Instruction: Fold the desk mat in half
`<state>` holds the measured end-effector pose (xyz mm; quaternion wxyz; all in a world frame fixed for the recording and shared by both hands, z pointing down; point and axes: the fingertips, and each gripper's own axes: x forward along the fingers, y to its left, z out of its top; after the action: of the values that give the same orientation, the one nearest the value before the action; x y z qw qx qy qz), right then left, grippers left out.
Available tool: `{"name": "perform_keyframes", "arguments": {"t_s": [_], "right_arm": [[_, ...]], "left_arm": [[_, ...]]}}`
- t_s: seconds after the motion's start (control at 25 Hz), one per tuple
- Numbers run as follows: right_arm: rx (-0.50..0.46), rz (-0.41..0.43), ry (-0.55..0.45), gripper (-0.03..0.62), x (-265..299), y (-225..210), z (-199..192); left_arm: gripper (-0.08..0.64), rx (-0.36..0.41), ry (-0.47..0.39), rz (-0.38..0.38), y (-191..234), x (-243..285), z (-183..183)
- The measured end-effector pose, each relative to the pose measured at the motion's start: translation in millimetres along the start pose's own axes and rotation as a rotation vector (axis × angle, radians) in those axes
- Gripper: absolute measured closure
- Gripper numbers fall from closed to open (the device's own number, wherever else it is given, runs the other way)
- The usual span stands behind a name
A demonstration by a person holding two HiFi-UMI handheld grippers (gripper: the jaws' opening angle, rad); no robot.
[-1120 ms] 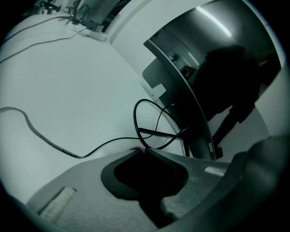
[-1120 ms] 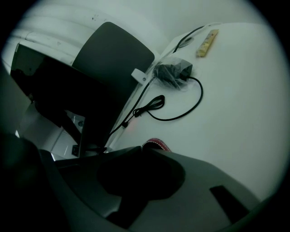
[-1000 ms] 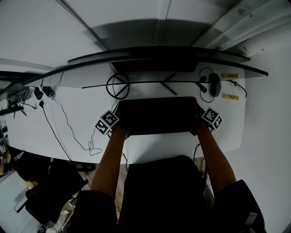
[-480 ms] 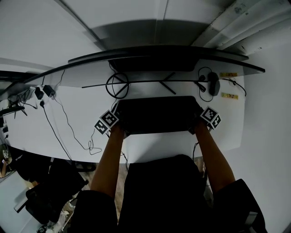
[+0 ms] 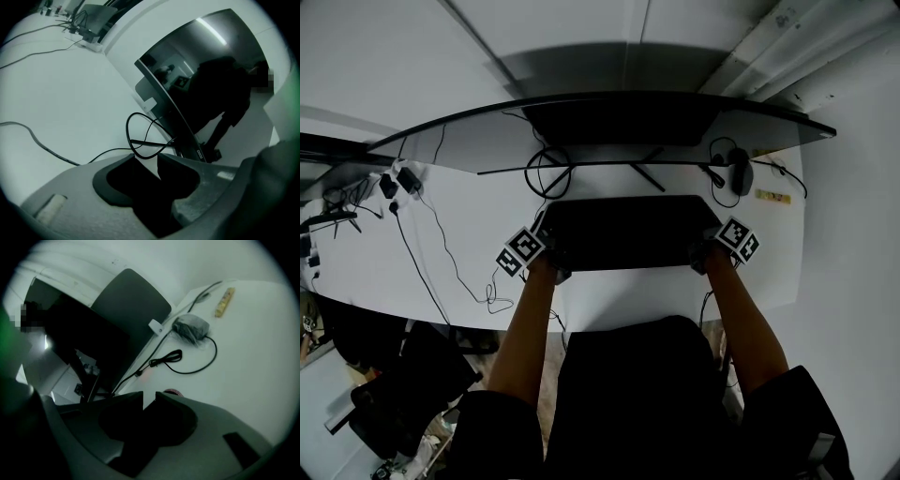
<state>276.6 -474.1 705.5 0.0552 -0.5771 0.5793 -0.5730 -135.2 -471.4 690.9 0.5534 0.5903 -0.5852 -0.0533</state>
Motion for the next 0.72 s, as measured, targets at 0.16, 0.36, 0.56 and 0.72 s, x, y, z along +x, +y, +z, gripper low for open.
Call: {"name": "perform_keyframes", "arguments": {"t_s": [0.16,0.36,0.56,0.72], "right_arm": [[-0.131,0.018,-0.008,0.529,-14,20,2],[-0.231,0.056,-0.013,0.529,-43,44,-7],[-0.254,0.057,-0.050,0.531,-84,54,-24],[-0.320,0.052,-0.076,0.531,-122,67,-44]], "left_arm": [[0.422,0.022,-0.014,-0.035,-8,-17,2],[0.423,0.073,-0.025,-0.072,-20,-50,-2],[0.428,0.135,-0.061,-0.125,-36,-99,-15],[0.487,0.206,-0.074,-0.154,-48,-147,-22]]}}
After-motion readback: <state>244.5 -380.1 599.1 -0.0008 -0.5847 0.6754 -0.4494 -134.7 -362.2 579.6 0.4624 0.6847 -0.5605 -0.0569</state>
